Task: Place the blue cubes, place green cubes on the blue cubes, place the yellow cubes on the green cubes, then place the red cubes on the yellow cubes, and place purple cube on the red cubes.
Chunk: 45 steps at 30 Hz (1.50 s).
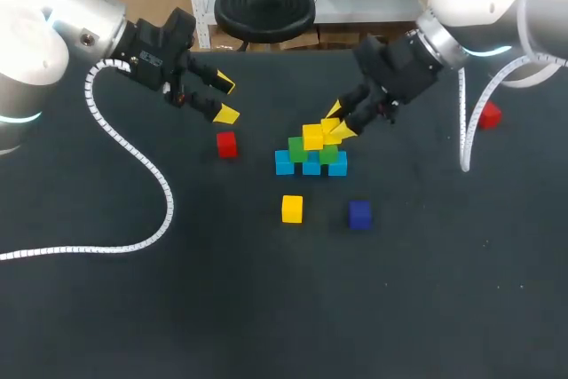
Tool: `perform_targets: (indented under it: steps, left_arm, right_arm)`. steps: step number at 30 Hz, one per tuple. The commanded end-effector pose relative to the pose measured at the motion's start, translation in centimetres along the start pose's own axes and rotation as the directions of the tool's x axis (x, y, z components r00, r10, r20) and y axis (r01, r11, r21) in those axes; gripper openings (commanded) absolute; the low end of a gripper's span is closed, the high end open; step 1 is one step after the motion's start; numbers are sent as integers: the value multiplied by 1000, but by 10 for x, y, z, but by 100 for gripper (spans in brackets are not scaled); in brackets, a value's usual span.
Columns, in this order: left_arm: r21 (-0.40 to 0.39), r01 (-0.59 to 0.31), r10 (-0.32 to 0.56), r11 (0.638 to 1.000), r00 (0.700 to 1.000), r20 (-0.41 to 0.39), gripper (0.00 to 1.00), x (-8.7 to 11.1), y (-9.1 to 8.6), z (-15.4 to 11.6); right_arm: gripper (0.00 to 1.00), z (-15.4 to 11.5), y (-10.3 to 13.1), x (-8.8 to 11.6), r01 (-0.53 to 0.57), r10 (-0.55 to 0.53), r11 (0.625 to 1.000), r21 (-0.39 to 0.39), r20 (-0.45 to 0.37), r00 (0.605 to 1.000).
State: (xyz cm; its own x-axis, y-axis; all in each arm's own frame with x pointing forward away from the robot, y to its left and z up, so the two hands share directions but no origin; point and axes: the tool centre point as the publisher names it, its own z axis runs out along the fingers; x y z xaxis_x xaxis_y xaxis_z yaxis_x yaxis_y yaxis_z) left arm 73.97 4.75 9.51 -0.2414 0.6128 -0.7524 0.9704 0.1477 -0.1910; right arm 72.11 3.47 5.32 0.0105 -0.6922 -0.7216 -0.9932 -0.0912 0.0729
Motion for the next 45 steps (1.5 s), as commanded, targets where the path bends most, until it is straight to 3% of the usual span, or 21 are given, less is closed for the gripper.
perform_targets:
  steps: [1,45]
  left_arm:
    - [3,1,-1,1000,1000,-3,100,0,2,0]
    - [3,1,-1,1000,1000,-3,100,0,2,0]
  right_arm:
    - [0,-1,7,0,-8,8,1000,17,-6,1000]
    - [0,2,9,3,-21,21,999,41,1,1000]
